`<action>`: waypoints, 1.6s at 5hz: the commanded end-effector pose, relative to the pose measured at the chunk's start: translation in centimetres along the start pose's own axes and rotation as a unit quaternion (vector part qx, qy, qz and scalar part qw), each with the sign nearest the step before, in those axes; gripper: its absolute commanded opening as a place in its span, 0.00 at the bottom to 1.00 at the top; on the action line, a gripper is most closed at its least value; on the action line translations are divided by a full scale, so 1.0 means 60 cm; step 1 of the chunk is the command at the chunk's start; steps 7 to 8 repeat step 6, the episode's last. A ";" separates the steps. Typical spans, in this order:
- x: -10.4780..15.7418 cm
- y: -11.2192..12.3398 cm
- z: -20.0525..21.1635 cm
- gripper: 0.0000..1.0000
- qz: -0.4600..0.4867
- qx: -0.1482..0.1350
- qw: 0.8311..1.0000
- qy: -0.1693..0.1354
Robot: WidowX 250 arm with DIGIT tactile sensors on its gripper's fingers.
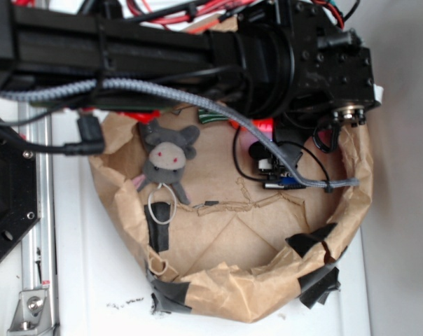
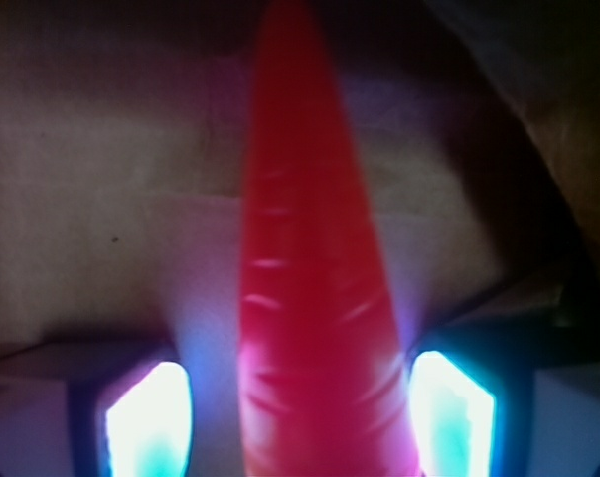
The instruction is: Grab the carrot.
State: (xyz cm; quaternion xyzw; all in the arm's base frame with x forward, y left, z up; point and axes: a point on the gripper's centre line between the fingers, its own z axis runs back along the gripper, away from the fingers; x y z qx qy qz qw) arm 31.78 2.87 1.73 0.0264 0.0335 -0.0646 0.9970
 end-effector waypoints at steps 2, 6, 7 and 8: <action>-0.031 -0.021 0.070 0.00 -0.006 -0.084 0.995 -0.048; -0.095 -0.102 0.275 0.00 0.021 -0.035 0.992 -0.123; -0.095 -0.102 0.275 0.00 0.021 -0.035 0.992 -0.123; -0.095 -0.102 0.275 0.00 0.021 -0.035 0.992 -0.123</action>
